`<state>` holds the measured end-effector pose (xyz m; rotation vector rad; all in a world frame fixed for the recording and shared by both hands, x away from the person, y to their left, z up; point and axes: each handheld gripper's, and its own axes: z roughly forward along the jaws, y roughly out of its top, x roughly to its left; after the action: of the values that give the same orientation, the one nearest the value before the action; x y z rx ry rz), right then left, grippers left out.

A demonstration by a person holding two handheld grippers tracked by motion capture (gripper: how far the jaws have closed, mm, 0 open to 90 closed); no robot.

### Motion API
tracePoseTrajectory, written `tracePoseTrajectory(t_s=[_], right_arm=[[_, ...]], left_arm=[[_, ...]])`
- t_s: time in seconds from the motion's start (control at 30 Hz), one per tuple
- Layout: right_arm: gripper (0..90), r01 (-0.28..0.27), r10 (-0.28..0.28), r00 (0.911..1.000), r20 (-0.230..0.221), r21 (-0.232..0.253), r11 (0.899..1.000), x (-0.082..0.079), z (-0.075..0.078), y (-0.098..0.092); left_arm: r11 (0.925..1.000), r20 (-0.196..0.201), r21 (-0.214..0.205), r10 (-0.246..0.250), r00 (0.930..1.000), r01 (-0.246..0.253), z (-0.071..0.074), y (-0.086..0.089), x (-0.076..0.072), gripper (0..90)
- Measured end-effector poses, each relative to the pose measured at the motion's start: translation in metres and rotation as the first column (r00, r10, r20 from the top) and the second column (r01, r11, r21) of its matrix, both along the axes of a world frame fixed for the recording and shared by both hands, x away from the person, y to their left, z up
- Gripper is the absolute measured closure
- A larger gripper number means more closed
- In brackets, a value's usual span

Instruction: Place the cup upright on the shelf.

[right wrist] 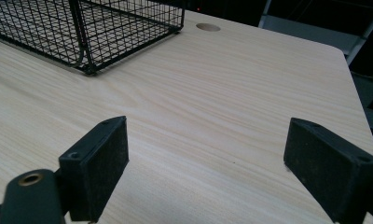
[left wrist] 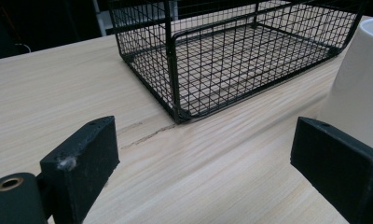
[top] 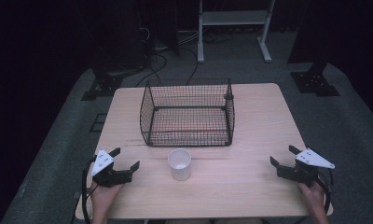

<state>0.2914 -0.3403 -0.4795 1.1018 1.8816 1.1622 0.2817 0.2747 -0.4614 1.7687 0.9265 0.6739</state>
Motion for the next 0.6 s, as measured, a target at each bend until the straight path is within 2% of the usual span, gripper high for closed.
tracePoseTrajectory(t_s=[0.2,0.6], right_arm=[[13.1,-0.001,0.001,1.0,-0.001,0.0,1.0,0.0,0.0,0.0],[13.1,0.001,-0.001,1.0,-0.002,-0.003,1.0,0.0,0.0,0.0]], left_arm=[[0.9998,-0.011,0.001,-0.019,0.9998,0.019,0.0,-0.001,0.001,6.9],[0.9986,0.013,0.007,-0.052,0.9986,0.052,0.008,-0.012,-0.001,2.4]])
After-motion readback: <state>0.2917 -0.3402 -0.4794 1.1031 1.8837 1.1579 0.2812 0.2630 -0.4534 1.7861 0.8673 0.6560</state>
